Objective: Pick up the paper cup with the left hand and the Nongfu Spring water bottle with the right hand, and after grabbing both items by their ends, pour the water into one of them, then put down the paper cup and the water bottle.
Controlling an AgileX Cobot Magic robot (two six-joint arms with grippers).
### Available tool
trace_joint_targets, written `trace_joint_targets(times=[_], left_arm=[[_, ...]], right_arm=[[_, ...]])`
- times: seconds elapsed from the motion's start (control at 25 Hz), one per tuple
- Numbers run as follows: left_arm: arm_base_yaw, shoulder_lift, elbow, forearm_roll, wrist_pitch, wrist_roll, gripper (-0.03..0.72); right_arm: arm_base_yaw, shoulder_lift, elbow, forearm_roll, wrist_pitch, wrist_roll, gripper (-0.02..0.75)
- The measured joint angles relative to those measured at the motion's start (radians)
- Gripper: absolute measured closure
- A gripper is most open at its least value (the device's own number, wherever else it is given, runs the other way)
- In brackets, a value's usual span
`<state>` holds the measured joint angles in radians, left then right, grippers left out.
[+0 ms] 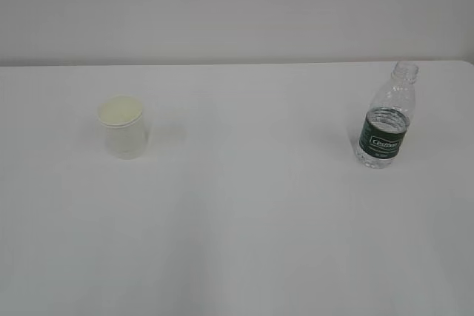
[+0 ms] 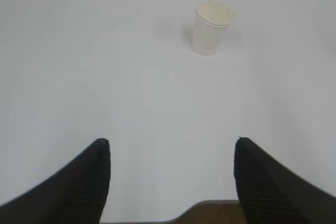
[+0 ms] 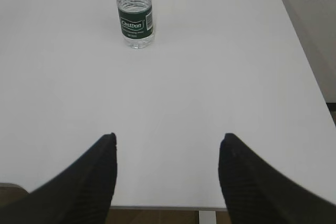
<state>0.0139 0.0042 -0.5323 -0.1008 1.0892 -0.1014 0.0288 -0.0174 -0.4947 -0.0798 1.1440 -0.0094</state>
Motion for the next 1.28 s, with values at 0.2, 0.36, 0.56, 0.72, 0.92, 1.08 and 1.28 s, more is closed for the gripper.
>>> trace_joint_targets(times=[0.2,0.36,0.56,0.72,0.92,1.08,1.28], left_arm=[[0.0,0.0,0.0,0.0,0.0,0.0,0.169],[0.0,0.0,0.0,0.0,0.0,0.0,0.17],[0.0,0.0,0.0,0.0,0.0,0.0,0.171],[0.0,0.0,0.0,0.0,0.0,0.0,0.173],[0.0,0.0,0.0,0.0,-0.002,0.0,0.173],[0.0,0.0,-0.01,0.0,-0.053,0.0,0.174],[0.0,0.038,-0.046,0.0,-0.175,0.0,0.197]], right_arm=[[0.0,0.0,0.0,0.0,0.0,0.0,0.274],[0.0,0.0,0.0,0.0,0.0,0.0,0.274],[0.0,0.0,0.0,0.0,0.0,0.0,0.274],[0.0,0.0,0.0,0.0,0.0,0.0,0.274],[0.0,0.0,-0.005,0.006,-0.013,0.009,0.274],[0.0,0.0,-0.043,0.026,-0.105,0.021,0.274],[0.0,0.031,-0.07,0.033,-0.163,0.023,0.274]])
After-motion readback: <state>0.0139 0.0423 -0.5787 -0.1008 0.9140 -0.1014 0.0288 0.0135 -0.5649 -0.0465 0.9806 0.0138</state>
